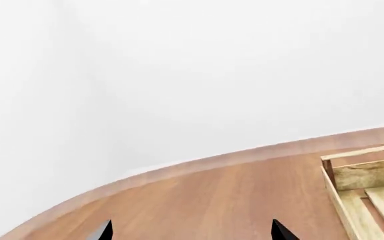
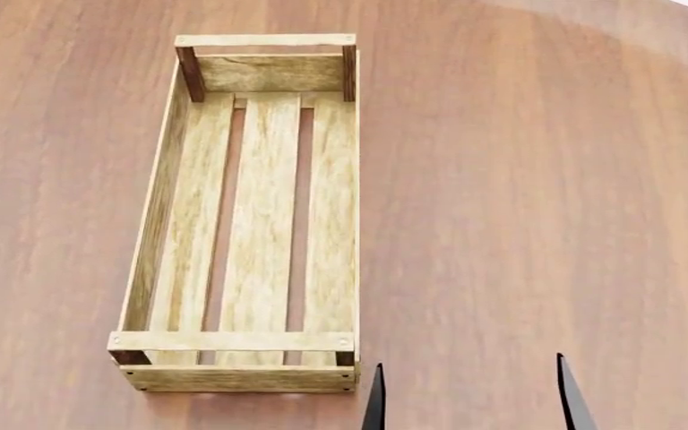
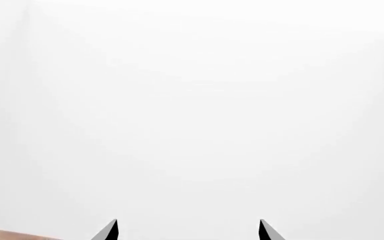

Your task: Stack the right bowl on the left bowl and place them in the tray.

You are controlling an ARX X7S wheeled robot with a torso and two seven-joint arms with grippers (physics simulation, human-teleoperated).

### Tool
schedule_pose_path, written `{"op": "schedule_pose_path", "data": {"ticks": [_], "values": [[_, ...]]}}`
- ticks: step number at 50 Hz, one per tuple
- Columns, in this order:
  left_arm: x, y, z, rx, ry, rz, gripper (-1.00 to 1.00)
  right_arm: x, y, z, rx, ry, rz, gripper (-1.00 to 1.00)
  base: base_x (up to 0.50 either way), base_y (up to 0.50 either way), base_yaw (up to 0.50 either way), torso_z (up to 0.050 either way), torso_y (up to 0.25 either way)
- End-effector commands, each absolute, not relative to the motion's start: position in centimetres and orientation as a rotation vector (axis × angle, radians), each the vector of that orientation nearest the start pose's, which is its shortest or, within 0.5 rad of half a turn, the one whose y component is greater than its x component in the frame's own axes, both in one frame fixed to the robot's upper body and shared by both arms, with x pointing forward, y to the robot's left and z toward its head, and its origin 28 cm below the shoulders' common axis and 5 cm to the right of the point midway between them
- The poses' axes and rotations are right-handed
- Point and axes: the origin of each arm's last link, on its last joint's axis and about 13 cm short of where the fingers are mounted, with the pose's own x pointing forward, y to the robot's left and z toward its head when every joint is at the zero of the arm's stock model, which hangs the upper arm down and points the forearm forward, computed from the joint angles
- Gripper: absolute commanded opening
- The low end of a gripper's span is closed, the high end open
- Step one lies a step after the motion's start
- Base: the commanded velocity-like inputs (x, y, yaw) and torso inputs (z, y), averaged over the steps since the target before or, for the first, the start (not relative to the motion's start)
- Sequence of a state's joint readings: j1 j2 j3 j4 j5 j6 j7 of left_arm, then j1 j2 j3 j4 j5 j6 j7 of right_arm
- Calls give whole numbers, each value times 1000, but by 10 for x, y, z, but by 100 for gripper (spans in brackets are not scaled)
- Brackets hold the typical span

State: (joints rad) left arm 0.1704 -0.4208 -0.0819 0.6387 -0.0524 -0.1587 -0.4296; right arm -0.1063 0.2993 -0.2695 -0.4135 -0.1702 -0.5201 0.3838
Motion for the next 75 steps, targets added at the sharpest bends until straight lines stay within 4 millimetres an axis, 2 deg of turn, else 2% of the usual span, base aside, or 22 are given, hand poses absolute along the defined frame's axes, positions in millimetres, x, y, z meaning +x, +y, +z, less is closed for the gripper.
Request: {"op": "schedule_pose_path", "data": {"ticks": [1,9,14,26,43,65,75], "values": [[160,297,123,319,-285,298,100,171,-89,107,-159,-845,53,100,0,0,0,0,0],[155,306,124,180,-168,184,100,170,-87,108,-164,-843,60,100,0,0,0,0,0],[155,308,121,149,-97,112,100,170,-86,107,-166,-841,62,100,0,0,0,0,0],[155,314,115,57,-37,65,100,172,-85,106,-163,-837,66,100,0,0,0,0,0],[161,329,94,32,40,157,100,172,-85,105,-169,-833,71,100,0,0,0,0,0],[160,322,74,-142,215,131,100,172,-85,105,-166,-833,65,100,0,0,0,0,0],[158,324,66,-126,259,134,100,173,-86,104,-168,-833,61,100,0,0,0,0,0]]}}
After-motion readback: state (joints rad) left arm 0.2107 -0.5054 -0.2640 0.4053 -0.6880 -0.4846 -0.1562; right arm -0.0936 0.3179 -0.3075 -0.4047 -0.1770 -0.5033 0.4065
